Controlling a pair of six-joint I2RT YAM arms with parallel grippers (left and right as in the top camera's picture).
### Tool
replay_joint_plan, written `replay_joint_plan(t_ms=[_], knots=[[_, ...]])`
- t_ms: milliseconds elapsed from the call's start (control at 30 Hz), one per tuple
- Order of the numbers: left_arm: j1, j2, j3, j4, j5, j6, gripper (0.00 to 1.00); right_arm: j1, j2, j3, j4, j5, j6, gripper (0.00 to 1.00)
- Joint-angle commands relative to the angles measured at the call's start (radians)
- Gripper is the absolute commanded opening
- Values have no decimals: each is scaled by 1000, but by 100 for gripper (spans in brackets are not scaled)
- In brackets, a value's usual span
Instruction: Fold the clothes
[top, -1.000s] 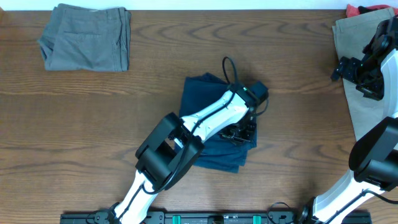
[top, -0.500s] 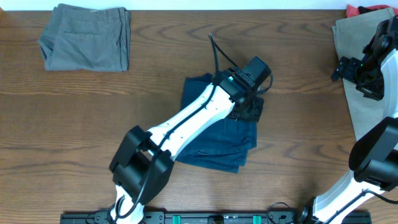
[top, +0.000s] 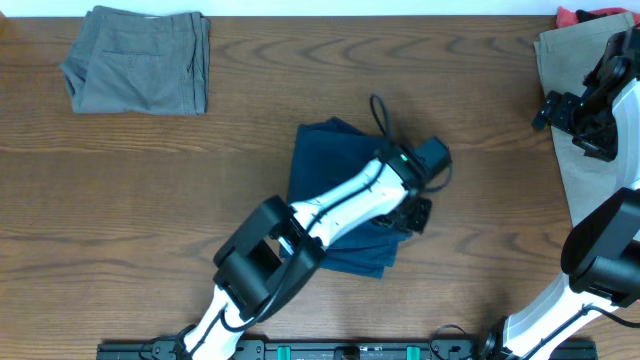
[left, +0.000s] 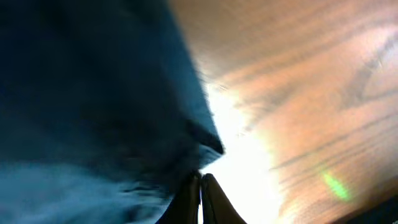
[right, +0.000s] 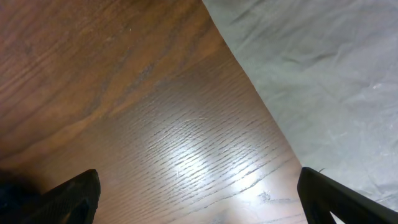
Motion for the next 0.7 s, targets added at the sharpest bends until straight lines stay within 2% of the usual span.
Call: replay_joint_plan(t_ms=[0,233,367,567,667], knots=[[-38,24,-11,6,15,-12,6,-5,-9,11,-1,6,11,99],[-69,-3,-13,-7,12,-11,6,-5,-9,11,-1,6,11,99],[-52,-79,2,-14,2,38,6,-5,-9,11,-1,6,11,99],[24,-219,14,-16,-193,42,6,-6,-9,11,-1,6,11,99],[77,-237,14,-21,-196,41,6,-5,-9,11,-1,6,11,99]])
